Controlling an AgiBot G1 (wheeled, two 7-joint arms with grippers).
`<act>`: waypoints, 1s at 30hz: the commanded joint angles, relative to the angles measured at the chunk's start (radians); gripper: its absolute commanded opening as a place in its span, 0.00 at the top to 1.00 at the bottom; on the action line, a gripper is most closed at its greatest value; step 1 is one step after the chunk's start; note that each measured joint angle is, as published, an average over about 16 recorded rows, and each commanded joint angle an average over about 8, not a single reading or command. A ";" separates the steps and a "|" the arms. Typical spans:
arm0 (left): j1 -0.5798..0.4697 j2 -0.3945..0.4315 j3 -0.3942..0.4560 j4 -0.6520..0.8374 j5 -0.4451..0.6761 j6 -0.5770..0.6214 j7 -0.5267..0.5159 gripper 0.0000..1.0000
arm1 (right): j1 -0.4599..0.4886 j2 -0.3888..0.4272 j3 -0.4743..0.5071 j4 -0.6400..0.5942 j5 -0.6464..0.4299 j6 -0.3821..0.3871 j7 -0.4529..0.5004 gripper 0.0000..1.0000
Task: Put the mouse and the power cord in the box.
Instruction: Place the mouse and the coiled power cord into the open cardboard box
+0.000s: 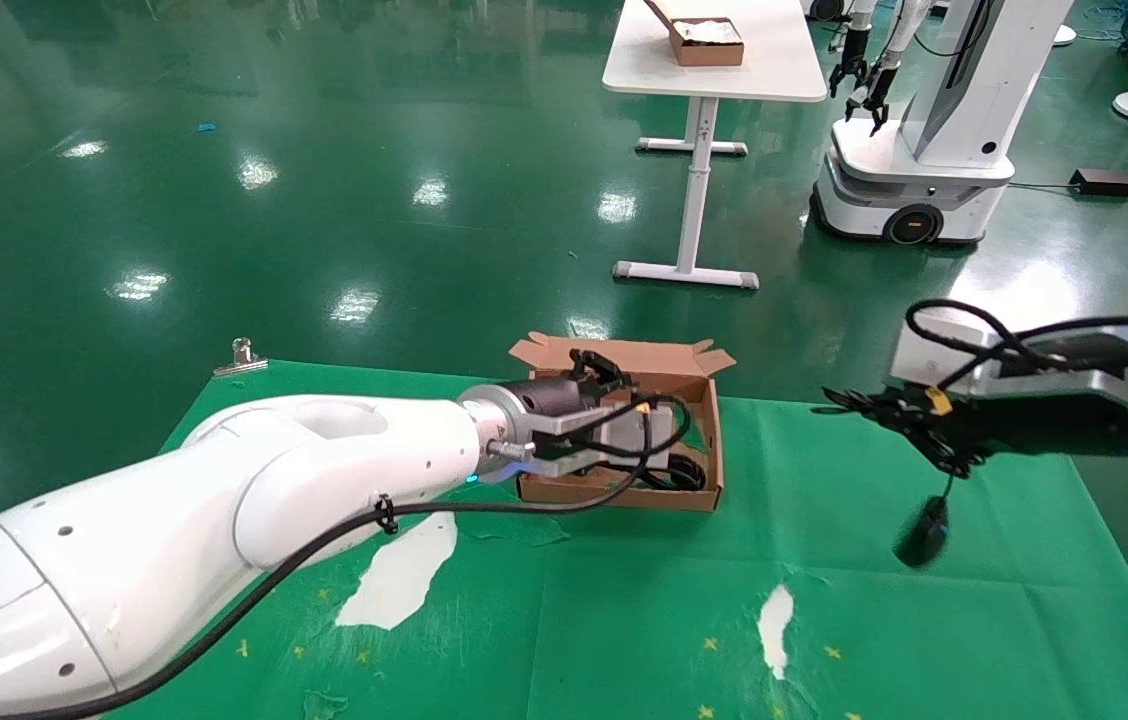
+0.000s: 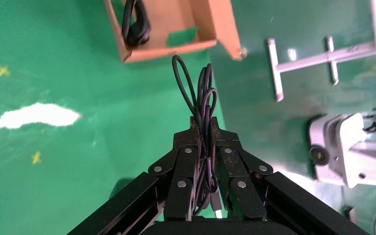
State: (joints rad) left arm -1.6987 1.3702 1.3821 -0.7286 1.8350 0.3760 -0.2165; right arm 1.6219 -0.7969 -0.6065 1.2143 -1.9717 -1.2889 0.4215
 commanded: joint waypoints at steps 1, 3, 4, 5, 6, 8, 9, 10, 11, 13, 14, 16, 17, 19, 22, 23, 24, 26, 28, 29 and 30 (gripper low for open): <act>-0.008 0.000 0.014 0.006 -0.006 -0.020 -0.016 0.00 | 0.008 -0.008 0.001 -0.007 0.004 0.003 -0.010 1.00; -0.026 -0.007 0.007 0.042 -0.022 -0.043 -0.033 0.00 | 0.024 -0.027 -0.002 -0.015 0.001 0.005 -0.021 1.00; -0.036 -0.013 0.002 0.062 -0.031 -0.051 -0.040 0.00 | 0.032 -0.039 -0.004 -0.020 0.000 0.007 -0.027 1.00; -0.045 -0.022 -0.004 0.081 -0.040 -0.057 -0.047 0.00 | 0.041 -0.052 -0.006 -0.026 -0.001 0.011 -0.034 1.00; -0.055 -0.033 -0.010 0.098 -0.049 -0.061 -0.052 0.00 | 0.050 -0.067 -0.008 -0.034 -0.002 0.016 -0.042 1.00; -0.072 -0.067 -0.022 0.121 -0.067 -0.059 -0.058 0.00 | 0.066 -0.103 -0.012 -0.058 -0.002 0.032 -0.062 1.00; -0.079 -0.090 -0.027 0.125 -0.076 -0.055 -0.058 0.00 | 0.074 -0.123 -0.015 -0.074 -0.003 0.043 -0.076 1.00; -0.085 -0.116 -0.031 0.123 -0.084 -0.049 -0.058 0.00 | 0.081 -0.146 -0.018 -0.093 -0.003 0.056 -0.091 1.00; -0.089 -0.144 -0.036 0.115 -0.091 -0.042 -0.057 0.00 | 0.088 -0.169 -0.020 -0.115 -0.004 0.070 -0.108 1.00; -0.094 -0.209 -0.043 0.081 -0.107 -0.021 -0.056 0.00 | 0.100 -0.221 -0.026 -0.172 -0.002 0.106 -0.150 1.00; -0.094 -0.241 -0.045 0.058 -0.113 -0.011 -0.056 0.00 | 0.105 -0.250 -0.029 -0.206 0.000 0.126 -0.175 1.00; -0.093 -0.296 -0.047 0.008 -0.121 0.007 -0.059 0.00 | 0.117 -0.310 -0.035 -0.283 0.004 0.167 -0.228 1.00; -0.091 -0.319 -0.047 -0.016 -0.122 0.013 -0.062 0.00 | 0.123 -0.340 -0.037 -0.323 0.007 0.188 -0.256 1.00; -0.088 -0.353 -0.047 -0.059 -0.121 0.021 -0.071 0.00 | 0.136 -0.405 -0.041 -0.415 0.017 0.232 -0.316 1.00; -0.085 -0.375 -0.044 -0.096 -0.106 0.021 -0.091 0.00 | 0.156 -0.493 -0.044 -0.549 0.040 0.297 -0.402 1.00; -0.084 -0.379 -0.042 -0.103 -0.100 0.021 -0.099 0.00 | 0.160 -0.517 -0.046 -0.586 0.053 0.318 -0.429 1.00; -0.084 -0.381 -0.041 -0.108 -0.094 0.020 -0.107 0.00 | 0.162 -0.536 -0.050 -0.618 0.070 0.336 -0.454 1.00; -0.084 -0.385 -0.038 -0.118 -0.081 0.020 -0.124 0.00 | 0.161 -0.564 -0.067 -0.663 0.109 0.366 -0.495 1.00; -0.084 -0.387 -0.036 -0.125 -0.068 0.019 -0.140 0.00 | 0.153 -0.575 -0.098 -0.685 0.153 0.385 -0.523 1.00; -0.085 -0.388 -0.035 -0.128 -0.061 0.019 -0.148 0.00 | 0.146 -0.577 -0.117 -0.690 0.174 0.391 -0.529 1.00; -0.085 -0.389 -0.034 -0.132 -0.055 0.019 -0.156 0.00 | 0.140 -0.578 -0.138 -0.694 0.193 0.395 -0.531 1.00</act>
State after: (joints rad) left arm -1.7834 0.9816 1.3477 -0.8590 1.7794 0.3956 -0.3708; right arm 1.7616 -1.3670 -0.7522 0.5176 -1.7939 -0.9007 -0.0697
